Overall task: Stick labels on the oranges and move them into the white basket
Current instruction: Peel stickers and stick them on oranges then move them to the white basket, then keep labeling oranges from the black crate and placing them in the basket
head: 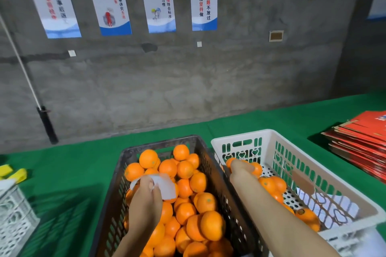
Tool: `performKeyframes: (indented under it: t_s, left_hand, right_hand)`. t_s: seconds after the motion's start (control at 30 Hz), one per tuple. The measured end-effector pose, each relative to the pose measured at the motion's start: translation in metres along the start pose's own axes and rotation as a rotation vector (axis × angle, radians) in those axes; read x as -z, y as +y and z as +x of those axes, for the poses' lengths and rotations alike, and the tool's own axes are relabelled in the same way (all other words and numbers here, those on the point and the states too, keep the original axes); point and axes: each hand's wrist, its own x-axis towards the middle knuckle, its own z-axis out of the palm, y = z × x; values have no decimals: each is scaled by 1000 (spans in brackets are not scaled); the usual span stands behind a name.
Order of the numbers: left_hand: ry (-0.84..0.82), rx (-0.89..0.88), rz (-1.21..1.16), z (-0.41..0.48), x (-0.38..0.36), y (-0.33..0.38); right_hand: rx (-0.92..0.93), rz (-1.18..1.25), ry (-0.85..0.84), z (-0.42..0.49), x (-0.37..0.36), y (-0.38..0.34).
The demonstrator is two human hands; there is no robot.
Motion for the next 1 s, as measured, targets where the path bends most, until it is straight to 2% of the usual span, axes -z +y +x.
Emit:
performKeyframes:
  t_s: [0.07,0.1,0.13,0.2,0.27,0.33,0.37,0.43,0.47,0.53,0.6,0.67,0.73,0.77,0.83,0.9,1.0]
  left_hand:
    - [-55,-46,-27,2,0,1]
    - [-87,-56,-61,4,1,4]
    - [-124,-63,-100,5,3,8]
    - [-181,-105,-111,7,11,18]
    - [-223,-217,-49,11,21,30]
    - [-274,-346,39,14,36,51]
    - [-302,-375,41,16,46,64]
    - [-346,-375,-58,21,63,87]
    - [-346,-375,-101,24,71,95]
    - [-328,-404,-148,28,84,111]
    - [-233,-384,-195,28,88,129]
    - [-140,-272,-422,26,83,146]
    - [-193,-112,-694,22,71,168]
    - [-220,-74,-741,18,61,178]
    - [-202,-58,-739,10,35,198]
    - [-117,-51,-731,-1,6,223]
    - [-81,-138,-661,-21,-43,268]
  right_hand:
    - [144,-270,152,-7,-5,3]
    - [297,-385,160,-13,-9,4]
    - [465,-464,95,-20,-11,5]
    - [722,-538,-193,-35,-14,3]
    - [868,-634,-535,-53,-9,-10]
    - [909,-793,-809,-69,-1,-25]
    - [863,-813,-927,-75,4,-32]
    - [684,-651,-1100,-83,18,-45]
    - [636,-575,-1134,-84,25,-50]
    - [683,-514,-1039,-84,37,-56]
    - [703,-341,-929,-84,48,-58]
    - [719,-138,-871,-87,59,-64]
    - [757,-17,-820,-89,73,-75]
    - [785,7,-779,-88,82,-81]
    - [852,8,-704,-82,103,-97]
    - [942,-14,-625,-73,131,-111]
    - [996,-34,-490,-55,183,-126]
